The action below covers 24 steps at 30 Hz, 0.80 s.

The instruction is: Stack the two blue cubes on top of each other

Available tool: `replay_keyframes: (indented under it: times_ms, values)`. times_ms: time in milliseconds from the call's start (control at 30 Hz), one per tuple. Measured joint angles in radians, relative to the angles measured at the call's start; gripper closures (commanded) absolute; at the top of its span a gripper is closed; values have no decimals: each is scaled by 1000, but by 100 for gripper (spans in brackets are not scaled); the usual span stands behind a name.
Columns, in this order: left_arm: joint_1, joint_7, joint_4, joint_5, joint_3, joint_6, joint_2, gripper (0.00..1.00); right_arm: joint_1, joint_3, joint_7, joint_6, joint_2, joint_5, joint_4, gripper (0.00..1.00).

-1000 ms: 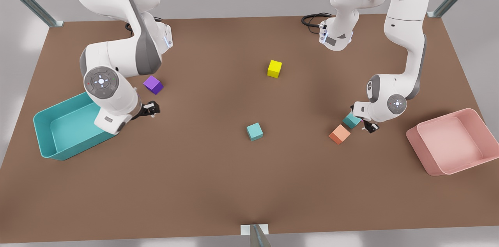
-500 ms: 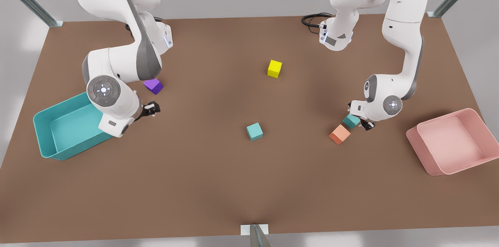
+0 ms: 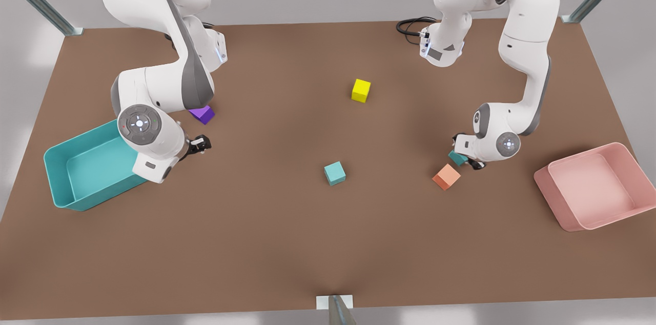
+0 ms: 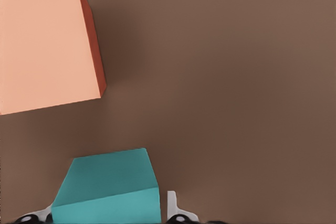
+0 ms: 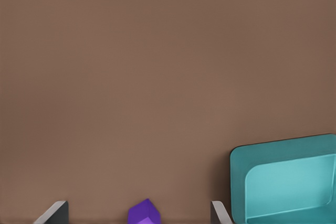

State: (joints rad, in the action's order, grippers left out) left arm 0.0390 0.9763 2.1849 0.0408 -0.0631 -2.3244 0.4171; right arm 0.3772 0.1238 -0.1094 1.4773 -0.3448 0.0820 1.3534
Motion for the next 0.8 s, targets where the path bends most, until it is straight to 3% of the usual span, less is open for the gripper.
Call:
replay_keyframes:
  times_ms: [167, 300, 433, 633, 800]
  values:
    - [-3, -39, -78, 7, 0, 53, -42, 63, -1, 0, -5, 0, 0, -1, 0, 0]
    - [-67, -105, -516, 48, -48, 393, -40, 62, -7, 0, -8, 0, -1, -2, 0, 0]
    - [-289, -275, -901, 47, -185, 632, 199, 62, -8, 0, -10, 0, -2, -3, 0, 0]
    - [-393, -610, -1057, 11, -276, 598, 407, 60, -6, 1, -11, 1, -1, 4, -2, 0]
    - [-493, -859, -1219, 6, -244, 497, 555, 60, -3, 1, -9, 0, 0, 6, -3, 0]
